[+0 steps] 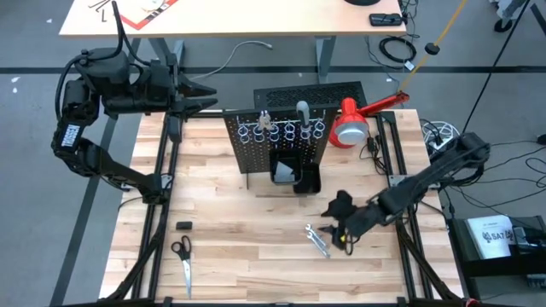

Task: Hang tools onto peg board
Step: Hang the wrench on the pegboard

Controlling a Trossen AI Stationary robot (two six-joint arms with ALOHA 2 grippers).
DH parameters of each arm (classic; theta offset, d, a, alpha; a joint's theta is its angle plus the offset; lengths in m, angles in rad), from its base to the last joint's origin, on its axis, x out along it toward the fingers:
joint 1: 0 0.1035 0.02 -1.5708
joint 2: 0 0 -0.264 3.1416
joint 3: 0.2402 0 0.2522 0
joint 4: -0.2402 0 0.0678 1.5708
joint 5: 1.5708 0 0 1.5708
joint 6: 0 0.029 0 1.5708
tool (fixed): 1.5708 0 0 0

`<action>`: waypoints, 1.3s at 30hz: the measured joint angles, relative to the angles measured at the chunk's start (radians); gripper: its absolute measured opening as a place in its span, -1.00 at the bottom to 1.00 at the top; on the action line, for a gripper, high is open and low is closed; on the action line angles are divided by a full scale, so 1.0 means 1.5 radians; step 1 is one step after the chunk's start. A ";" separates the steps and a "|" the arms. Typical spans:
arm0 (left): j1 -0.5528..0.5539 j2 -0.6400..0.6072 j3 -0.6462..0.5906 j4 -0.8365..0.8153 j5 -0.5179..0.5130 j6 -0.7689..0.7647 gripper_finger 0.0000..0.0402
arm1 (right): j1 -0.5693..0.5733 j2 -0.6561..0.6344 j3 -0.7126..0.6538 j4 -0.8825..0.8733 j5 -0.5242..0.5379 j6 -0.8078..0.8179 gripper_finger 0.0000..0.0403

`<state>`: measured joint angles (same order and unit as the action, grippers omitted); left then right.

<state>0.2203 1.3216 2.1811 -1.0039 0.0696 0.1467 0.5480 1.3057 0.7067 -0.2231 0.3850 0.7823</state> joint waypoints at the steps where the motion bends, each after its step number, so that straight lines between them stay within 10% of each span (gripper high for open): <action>1: 0.000 0.000 0.000 0.000 0.000 0.000 -0.48 | 0.007 0.020 0.000 0.007 0.000 0.017 0.12; 11: 0.000 0.000 0.000 0.000 0.000 0.000 -0.48 | 0.042 0.194 0.050 0.026 -0.034 0.102 0.12; 26: 0.000 0.001 0.000 0.001 -0.002 0.000 -0.48 | 0.030 0.408 0.259 -0.244 -0.057 0.177 0.11; 39: 0.000 0.019 0.000 0.000 -0.002 -0.002 -0.48 | 0.023 0.419 0.271 -0.262 -0.093 0.197 -0.66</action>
<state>0.2207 1.3508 2.1811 -1.0037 0.0662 0.1440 0.5827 1.9343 1.1137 -0.6167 0.2454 1.0785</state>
